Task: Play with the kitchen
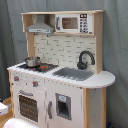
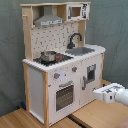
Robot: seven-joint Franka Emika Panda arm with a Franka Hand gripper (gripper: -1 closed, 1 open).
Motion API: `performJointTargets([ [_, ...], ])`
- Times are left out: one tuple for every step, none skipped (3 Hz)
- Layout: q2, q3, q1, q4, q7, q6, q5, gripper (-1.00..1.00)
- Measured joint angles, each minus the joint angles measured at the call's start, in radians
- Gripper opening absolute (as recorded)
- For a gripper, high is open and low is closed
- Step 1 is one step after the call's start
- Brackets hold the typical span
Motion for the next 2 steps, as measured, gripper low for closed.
performJointTargets([
  [0.000, -0.010, -0.078, 0.027, 0.032, 0.049, 0.000, 1.00],
  [-0.003, -0.058, -0.145, 0.066, 0.030, 0.099, -0.011, 1.00],
])
